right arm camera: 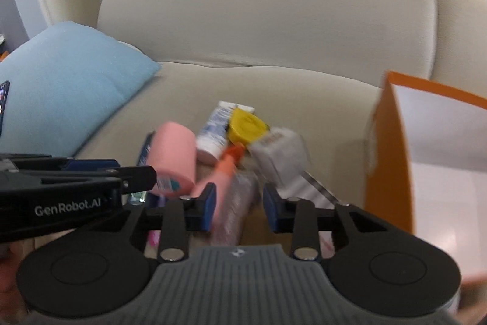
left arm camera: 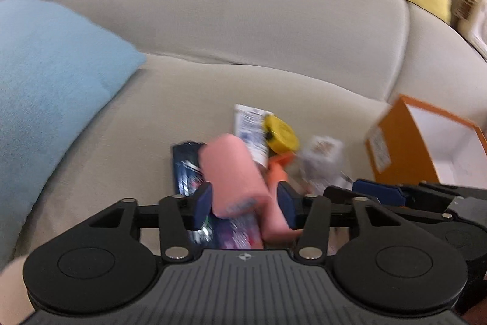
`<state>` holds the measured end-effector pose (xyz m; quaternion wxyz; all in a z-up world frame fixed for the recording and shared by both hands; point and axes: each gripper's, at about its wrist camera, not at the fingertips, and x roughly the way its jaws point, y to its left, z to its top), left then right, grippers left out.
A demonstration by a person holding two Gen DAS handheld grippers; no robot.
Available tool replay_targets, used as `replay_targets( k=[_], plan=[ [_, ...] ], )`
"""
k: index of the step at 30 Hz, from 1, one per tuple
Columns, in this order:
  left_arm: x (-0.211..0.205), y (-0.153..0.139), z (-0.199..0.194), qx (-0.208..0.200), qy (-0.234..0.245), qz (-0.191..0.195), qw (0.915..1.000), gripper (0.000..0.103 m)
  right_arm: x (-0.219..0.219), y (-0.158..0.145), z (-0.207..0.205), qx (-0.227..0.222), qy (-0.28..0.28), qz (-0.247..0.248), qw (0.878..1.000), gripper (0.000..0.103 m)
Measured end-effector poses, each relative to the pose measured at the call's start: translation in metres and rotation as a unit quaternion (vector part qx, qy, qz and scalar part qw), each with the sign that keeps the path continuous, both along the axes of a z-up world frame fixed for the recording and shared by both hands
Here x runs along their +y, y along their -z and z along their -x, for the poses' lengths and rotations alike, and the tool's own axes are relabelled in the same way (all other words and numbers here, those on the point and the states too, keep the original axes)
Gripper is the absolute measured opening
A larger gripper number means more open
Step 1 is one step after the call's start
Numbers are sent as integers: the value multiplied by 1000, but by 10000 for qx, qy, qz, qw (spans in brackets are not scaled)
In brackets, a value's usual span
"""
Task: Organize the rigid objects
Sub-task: 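Grasp the pink cylindrical bottle with left tool while right tool grasps pink pump bottle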
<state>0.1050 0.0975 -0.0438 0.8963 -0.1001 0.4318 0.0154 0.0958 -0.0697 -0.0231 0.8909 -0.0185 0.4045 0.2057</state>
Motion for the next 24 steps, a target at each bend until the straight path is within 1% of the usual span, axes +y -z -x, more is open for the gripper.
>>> replay_targets(
  k=[2,3,6,9,12,15,19,20,22,24],
  plan=[
    [14,4,-17,180,-126,248,9994,61,9,0,-21,208,-74,-52,9997,35],
    [20,7,-25,296,-186,345,9988,61,13,1,-29,288,102,-65,9995,35],
    [33,20,-47,674,-321,636,9952,61,25,4,-55,567,7,47,9984,35],
    [40,35,-60,1005,-395,920,9899,62,31,13,-74,877,6,145,9960,34],
    [47,47,-68,1229,-457,1315,9826,63,30,21,-87,1251,67,60,9921,31],
    [47,55,-75,1384,-465,1355,9800,64,26,28,-97,1582,111,-34,9873,30],
    [50,58,-83,1415,-458,1458,9781,63,33,38,-111,1840,89,-16,9829,29],
    [51,60,-84,1433,-460,1489,9773,62,33,40,-115,1946,90,-47,9808,27],
    [53,59,-83,1426,-454,1491,9774,61,37,42,-120,2093,29,-92,9778,23],
    [55,53,-79,1358,-409,1457,9791,61,41,41,-124,2193,-63,-70,9756,24]
  ],
)
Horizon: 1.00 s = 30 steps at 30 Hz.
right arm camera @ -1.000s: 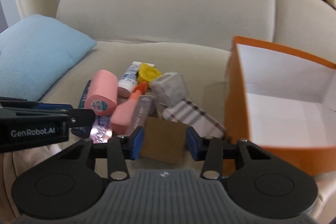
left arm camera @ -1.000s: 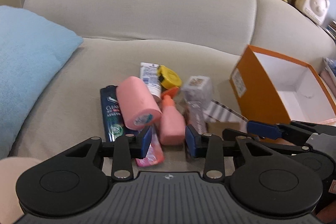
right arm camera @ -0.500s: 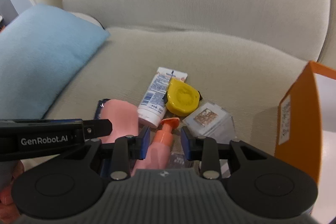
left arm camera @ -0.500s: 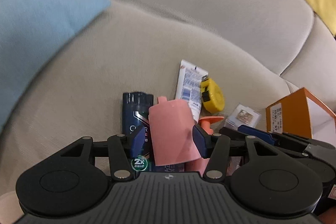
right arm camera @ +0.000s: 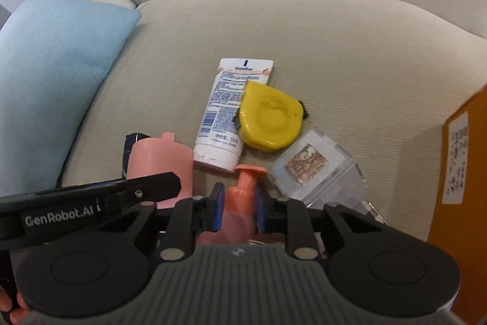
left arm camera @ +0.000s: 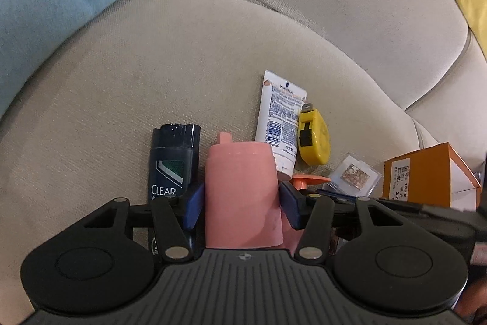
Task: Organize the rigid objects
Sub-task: 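Grasp the pink cylindrical bottle with left tool while right tool grasps pink pump bottle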
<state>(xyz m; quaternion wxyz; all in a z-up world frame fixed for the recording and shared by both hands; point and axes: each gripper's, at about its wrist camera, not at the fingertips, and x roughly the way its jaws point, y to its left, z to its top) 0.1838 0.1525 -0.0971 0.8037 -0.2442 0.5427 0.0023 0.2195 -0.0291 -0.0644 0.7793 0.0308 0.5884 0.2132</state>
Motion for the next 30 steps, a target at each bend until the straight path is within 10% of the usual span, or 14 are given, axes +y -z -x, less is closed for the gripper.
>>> replay_targets(
  k=[16,20,30],
  plan=[
    [18,-24,39,-630,-26,-190,9978,61,45,5,-13,357,-565,916,9935,43],
    [20,-21,40,-625,-26,-97,9980,61,43,3,-6,189,-609,1095,9919,26],
    [27,-16,44,-470,-147,-93,9987,61,60,-15,7,-371,-969,737,9919,23]
  ],
)
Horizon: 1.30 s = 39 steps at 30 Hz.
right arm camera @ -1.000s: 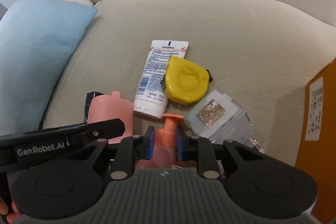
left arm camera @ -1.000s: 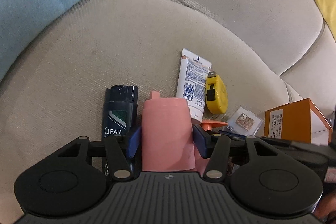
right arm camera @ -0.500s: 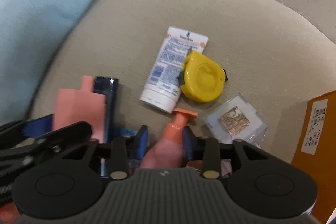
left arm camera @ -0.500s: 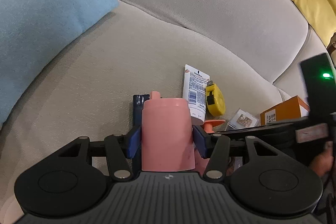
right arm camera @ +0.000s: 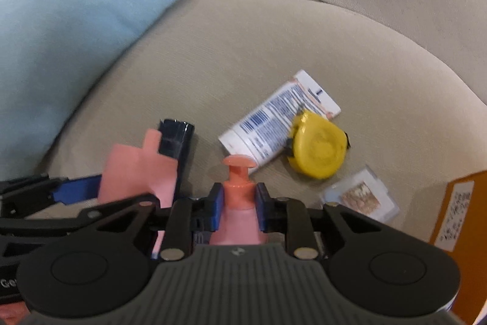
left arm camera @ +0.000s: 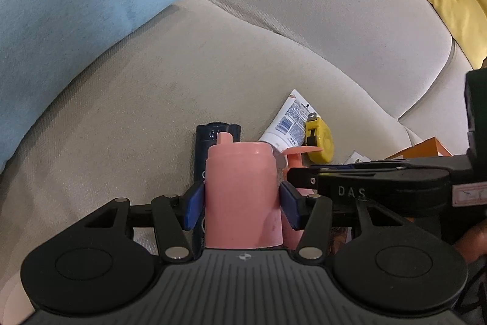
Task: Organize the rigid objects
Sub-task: 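Grasp the pink cylindrical bottle with left tool while right tool grasps pink pump bottle, then lift both pink bottles and carry them over the orange box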
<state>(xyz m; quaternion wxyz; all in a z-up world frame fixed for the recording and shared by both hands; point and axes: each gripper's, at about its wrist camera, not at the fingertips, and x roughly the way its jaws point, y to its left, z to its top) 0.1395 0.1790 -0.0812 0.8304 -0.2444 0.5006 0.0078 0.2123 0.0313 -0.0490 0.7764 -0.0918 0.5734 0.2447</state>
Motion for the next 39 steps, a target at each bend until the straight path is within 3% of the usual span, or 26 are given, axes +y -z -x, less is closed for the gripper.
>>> replay_targets(
  k=[13,21,28,32,34,39],
  plan=[
    [1,4,1,-41,-15,110,9999,61,-7,22,-8,745,189,88,9970,43],
    [-2,2,2,-94,55,14,9999,61,-10,22,0,634,239,3,9977,41],
    [-16,-15,16,-479,205,-285,9982,61,-25,-1,22,141,452,-327,9983,39],
    [-27,-31,26,-687,247,-378,9966,61,-43,-23,39,-147,671,-665,9954,35],
    [-34,-42,31,-807,282,-433,9954,61,-52,-38,50,-393,775,-905,9921,0],
    [-58,-65,42,-1117,470,-594,9909,61,-70,-76,69,-880,867,-1169,9854,0]
  ],
)
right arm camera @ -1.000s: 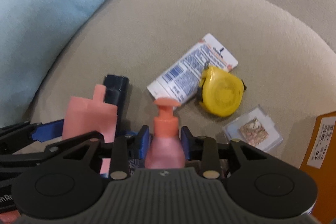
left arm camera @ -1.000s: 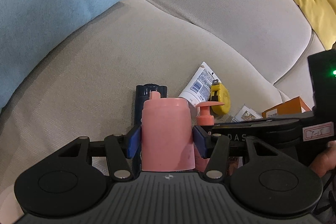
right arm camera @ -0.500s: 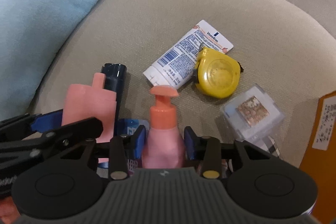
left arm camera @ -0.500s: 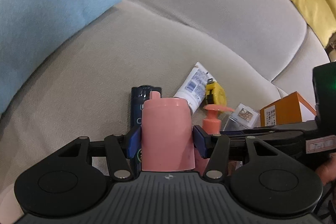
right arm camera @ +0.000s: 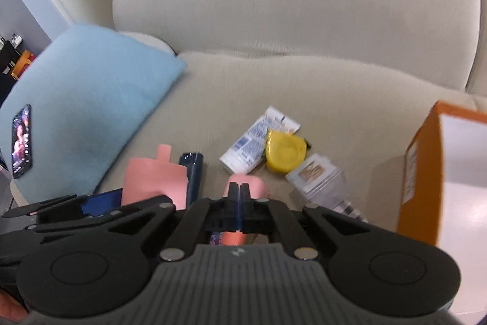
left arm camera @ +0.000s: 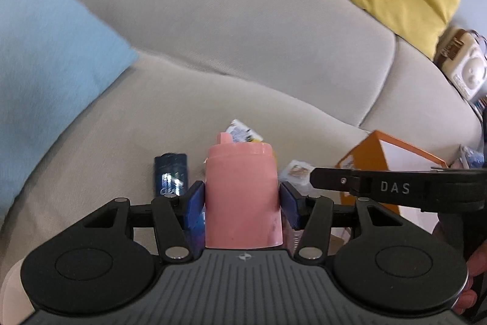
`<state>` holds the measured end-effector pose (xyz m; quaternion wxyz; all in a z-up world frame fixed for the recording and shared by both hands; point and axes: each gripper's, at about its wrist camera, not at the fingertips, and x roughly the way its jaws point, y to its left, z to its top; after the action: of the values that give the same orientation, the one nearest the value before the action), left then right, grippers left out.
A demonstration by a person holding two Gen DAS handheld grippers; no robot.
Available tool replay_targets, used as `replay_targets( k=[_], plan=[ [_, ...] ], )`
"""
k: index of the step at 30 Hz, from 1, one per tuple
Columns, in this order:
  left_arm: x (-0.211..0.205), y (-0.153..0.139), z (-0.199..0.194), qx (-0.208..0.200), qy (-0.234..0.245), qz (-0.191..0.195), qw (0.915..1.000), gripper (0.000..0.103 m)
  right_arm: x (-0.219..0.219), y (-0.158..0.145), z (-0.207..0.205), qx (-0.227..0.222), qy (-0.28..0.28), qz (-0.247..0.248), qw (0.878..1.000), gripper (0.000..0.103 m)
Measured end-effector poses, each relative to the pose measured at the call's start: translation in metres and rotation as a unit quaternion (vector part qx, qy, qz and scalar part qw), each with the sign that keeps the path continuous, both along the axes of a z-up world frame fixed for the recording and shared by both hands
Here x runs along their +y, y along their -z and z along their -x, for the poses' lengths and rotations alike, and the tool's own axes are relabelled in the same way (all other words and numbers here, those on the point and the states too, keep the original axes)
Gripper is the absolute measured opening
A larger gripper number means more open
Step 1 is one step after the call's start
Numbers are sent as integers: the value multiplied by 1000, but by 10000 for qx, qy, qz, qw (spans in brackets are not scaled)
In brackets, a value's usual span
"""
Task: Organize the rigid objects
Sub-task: 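Lift both pink bottles and carry them over the orange box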
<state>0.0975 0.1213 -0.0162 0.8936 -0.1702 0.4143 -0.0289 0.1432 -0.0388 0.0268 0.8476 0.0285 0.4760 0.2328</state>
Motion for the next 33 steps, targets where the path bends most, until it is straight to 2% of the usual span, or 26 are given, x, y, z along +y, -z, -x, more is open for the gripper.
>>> replay_targets(
  k=[4,10,12,13,14,15,18,23,29,33],
  plan=[
    [-3,2,6,41,-53,12,10000,61,-16,-6,5,-35,13,-21,10000,0],
    [5,26,19,465,-148,82,9988,61,-35,7,26,60,85,-20,9999,5],
    [6,32,20,552,-158,55,9983,61,-34,16,30,76,56,-10,10000,10],
    [7,35,19,587,-189,26,9981,61,-33,20,32,85,22,0,10000,18],
    [9,38,18,631,-236,5,9977,61,-30,24,35,87,-19,21,10000,29],
    [10,40,16,652,-281,-2,9975,61,-26,28,36,81,-87,32,9999,32],
    [16,42,11,621,-380,-2,9973,61,-12,35,37,-25,-337,152,9993,31],
    [26,44,-3,426,-474,-92,9979,61,14,39,16,56,-398,277,9988,33],
    [45,57,-18,469,-605,125,9970,61,43,58,-13,431,-155,825,9955,43],
    [51,63,-23,522,-621,283,9963,61,56,73,-26,616,-68,1108,9919,44]
  ],
)
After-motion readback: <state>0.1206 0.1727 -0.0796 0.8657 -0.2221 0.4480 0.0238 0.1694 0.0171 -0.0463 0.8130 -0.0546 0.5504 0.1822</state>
